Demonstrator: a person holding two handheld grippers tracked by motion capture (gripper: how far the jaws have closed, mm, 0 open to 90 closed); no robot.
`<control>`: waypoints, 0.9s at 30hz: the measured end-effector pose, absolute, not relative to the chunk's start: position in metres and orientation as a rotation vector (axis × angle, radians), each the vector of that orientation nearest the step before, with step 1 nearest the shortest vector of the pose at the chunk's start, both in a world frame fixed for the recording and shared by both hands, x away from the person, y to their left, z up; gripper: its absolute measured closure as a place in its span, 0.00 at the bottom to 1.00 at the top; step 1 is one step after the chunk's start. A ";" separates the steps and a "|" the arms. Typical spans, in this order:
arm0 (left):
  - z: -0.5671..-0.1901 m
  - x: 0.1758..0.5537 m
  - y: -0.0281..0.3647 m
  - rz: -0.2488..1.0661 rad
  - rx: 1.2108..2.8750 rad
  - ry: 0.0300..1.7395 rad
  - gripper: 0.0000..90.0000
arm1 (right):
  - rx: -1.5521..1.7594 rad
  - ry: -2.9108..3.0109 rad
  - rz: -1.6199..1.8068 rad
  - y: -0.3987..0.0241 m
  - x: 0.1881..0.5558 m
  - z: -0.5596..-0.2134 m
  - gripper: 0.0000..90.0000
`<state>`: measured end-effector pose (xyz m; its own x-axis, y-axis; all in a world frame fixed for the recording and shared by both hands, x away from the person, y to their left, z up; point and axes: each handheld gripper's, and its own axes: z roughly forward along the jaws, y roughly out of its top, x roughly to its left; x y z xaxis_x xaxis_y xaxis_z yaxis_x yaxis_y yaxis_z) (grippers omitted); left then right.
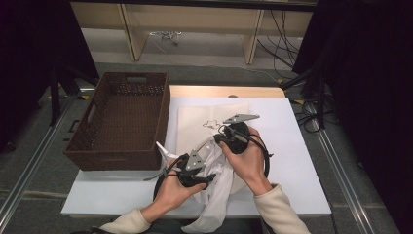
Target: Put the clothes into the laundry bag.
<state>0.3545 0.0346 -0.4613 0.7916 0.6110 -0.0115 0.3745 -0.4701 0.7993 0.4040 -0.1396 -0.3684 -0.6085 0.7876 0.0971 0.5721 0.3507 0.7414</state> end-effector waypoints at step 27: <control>-0.451 0.363 0.033 0.256 2.009 0.777 0.93 | 1.209 2.337 1.114 -0.137 0.401 -0.366 0.98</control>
<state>0.3625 0.0326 -0.4505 0.7776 0.6162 -0.1250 0.4209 -0.3624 0.8316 0.4015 -0.1373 -0.3663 -0.6089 0.7876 0.0940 0.5691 0.3512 0.7435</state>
